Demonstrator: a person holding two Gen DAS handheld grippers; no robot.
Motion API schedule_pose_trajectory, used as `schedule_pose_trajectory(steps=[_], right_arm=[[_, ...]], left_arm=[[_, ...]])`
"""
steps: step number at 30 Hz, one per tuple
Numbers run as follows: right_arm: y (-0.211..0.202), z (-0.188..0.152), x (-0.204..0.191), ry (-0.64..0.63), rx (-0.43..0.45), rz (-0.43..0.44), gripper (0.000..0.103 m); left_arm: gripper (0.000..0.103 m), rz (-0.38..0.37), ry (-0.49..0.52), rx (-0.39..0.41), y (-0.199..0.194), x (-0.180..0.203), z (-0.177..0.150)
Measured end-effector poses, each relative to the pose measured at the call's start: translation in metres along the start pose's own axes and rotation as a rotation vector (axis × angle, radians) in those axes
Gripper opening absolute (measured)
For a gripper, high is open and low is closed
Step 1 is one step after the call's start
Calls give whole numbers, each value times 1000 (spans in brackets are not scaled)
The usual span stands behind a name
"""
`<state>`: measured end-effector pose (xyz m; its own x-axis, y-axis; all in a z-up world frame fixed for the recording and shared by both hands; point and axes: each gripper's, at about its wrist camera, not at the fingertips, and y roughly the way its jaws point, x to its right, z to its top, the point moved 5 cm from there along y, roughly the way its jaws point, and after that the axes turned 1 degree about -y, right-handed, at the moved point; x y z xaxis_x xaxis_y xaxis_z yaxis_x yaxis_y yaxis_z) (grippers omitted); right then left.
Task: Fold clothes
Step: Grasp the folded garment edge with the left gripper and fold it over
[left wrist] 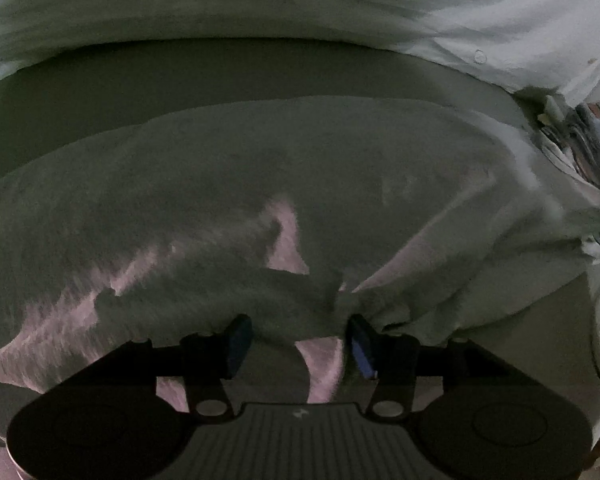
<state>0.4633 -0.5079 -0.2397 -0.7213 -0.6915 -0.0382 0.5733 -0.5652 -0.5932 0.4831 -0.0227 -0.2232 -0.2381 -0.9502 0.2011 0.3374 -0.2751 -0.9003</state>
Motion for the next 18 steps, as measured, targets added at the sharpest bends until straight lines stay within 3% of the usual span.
schedule_pose_trajectory(steps=[3, 6, 8, 9, 12, 13, 16, 18], right_arm=[[-17, 18, 15, -56, 55, -26, 1], [-6, 19, 27, -43, 15, -51, 1], [13, 9, 29, -68, -77, -100, 5], [21, 2, 28, -93, -129, -122, 8], [19, -6, 22, -137, -131, -198, 30], [12, -4, 16, -149, -89, -179, 35], [-5, -1, -5, -211, 17, -131, 35], [-5, -2, -25, -249, 28, -24, 33]], left_arm=[[58, 1, 13, -4, 2, -1, 3], [63, 5, 37, -10, 6, -2, 5], [63, 6, 40, -15, 7, -3, 6], [63, 7, 42, -17, 7, -3, 6], [66, 7, 39, -23, 7, -6, 7], [68, 7, 33, -26, 8, -6, 6], [73, -1, 29, -31, 10, -5, 7], [79, -5, 33, -40, 12, -2, 8]])
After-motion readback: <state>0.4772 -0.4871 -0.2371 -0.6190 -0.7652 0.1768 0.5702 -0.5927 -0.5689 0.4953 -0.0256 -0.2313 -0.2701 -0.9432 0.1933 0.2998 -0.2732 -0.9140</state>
